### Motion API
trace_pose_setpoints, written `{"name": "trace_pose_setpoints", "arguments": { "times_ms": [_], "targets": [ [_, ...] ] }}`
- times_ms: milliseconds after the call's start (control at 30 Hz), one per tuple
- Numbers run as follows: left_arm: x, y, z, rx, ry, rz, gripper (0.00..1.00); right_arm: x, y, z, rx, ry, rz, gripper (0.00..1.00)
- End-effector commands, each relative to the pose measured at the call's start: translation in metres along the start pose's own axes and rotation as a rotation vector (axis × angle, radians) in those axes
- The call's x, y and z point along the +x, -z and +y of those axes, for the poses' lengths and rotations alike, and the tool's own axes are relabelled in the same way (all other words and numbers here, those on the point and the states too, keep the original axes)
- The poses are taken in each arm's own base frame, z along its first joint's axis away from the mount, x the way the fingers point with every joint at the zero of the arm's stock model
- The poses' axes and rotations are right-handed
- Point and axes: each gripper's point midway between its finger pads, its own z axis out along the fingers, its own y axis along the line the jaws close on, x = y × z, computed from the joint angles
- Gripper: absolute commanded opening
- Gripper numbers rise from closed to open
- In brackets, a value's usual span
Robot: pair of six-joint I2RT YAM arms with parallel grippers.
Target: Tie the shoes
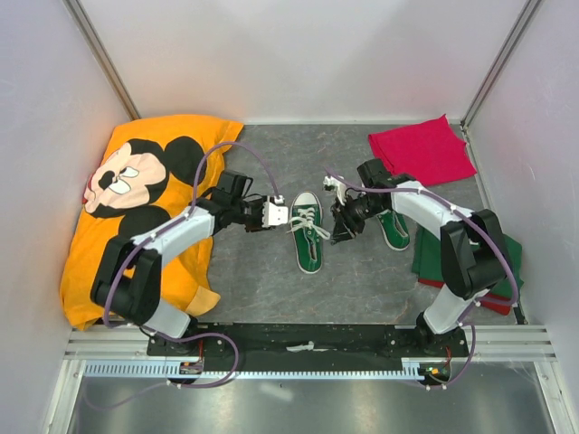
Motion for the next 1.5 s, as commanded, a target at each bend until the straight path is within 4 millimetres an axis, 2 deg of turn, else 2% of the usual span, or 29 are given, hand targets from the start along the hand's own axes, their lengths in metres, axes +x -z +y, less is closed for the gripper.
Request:
{"name": "trace_pose_setpoints", "arguments": {
  "times_ms": [0, 133, 200, 333, 633, 933, 1133, 1300, 1467],
  "targets": [
    [-0.025, 0.017, 0.003, -0.058, -0.025, -0.058, 0.44, -0.006, 0.013, 0.002, -0.035, 0.037, 0.028, 0.48],
    [-0.044, 0.019, -0.007, -0.033, -0.078, -0.119, 0.4, -0.02, 0.024, -0.017, 0.003, 0.024, -0.01, 0.47],
    [-0.052, 0.009, -0.014, -0.002, -0.095, -0.128, 0.39, -0.032, 0.021, -0.027, 0.029, 0.038, -0.039, 0.42],
    [-0.061, -0.007, -0.01, 0.008, -0.101, -0.139, 0.37, -0.045, 0.008, -0.043, 0.04, 0.044, -0.09, 0.39],
    [-0.053, -0.029, -0.006, 0.021, -0.095, -0.1, 0.37, -0.048, -0.023, -0.056, 0.063, 0.054, -0.119, 0.39],
    [-0.049, -0.04, 0.005, 0.018, -0.09, -0.077, 0.38, -0.04, -0.034, -0.045, 0.016, 0.094, -0.09, 0.41],
    [-0.051, -0.047, 0.003, 0.038, -0.106, -0.086, 0.39, -0.027, -0.044, -0.04, -0.006, 0.097, -0.055, 0.41],
    [-0.054, -0.055, 0.001, 0.056, -0.117, -0.089, 0.41, -0.026, -0.045, -0.041, 0.001, 0.104, -0.054, 0.4],
    [-0.055, -0.059, 0.004, 0.056, -0.13, -0.086, 0.38, -0.029, -0.045, -0.04, 0.005, 0.1, -0.061, 0.26]
  ]
}}
